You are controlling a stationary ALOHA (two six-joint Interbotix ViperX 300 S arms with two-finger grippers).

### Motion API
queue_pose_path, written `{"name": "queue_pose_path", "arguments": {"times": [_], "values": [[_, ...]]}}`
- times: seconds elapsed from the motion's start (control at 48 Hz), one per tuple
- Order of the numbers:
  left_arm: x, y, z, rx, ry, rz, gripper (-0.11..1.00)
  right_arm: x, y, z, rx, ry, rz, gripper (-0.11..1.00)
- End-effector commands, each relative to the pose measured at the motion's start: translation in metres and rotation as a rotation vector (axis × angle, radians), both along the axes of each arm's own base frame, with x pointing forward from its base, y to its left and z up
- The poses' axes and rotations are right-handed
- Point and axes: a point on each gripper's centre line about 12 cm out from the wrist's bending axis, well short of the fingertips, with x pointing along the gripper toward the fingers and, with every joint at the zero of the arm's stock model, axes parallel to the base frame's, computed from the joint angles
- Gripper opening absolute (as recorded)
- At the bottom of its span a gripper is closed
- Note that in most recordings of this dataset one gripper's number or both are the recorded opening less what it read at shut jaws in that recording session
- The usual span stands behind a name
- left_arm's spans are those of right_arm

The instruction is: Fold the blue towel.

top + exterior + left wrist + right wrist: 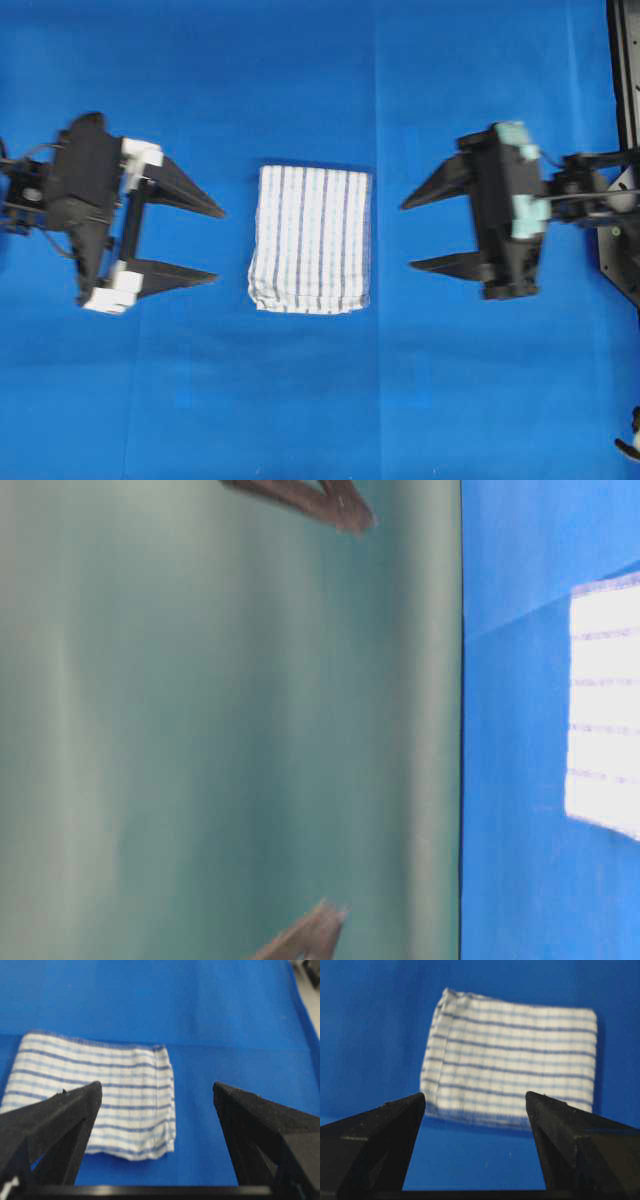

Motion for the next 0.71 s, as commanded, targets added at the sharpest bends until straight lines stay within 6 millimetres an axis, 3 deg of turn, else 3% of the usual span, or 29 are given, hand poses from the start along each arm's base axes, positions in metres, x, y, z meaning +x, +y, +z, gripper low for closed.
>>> {"name": "queue_pose_path", "arguments": {"times": [0.0,0.167,0.396,0.542,0.688], "values": [[-0.012,0.002,0.011,-0.003,-0.048,0.002,0.86,-0.014,-0.002,0.017,0.003,-0.060,-0.001,0.86],[-0.046,0.006,0.012,-0.006,-0.075,-0.001,0.86,-0.053,-0.003,0.027,0.008,-0.115,0.006,0.86],[-0.089,0.011,0.006,-0.012,-0.133,-0.003,0.86,-0.099,-0.005,0.011,0.015,-0.160,0.010,0.86],[-0.110,0.014,-0.004,-0.014,-0.153,-0.004,0.86,-0.116,-0.007,-0.001,0.022,-0.187,0.007,0.86],[-0.123,0.015,-0.019,-0.011,-0.129,-0.006,0.86,-0.119,-0.007,-0.013,0.022,-0.165,0.007,0.86]]}}
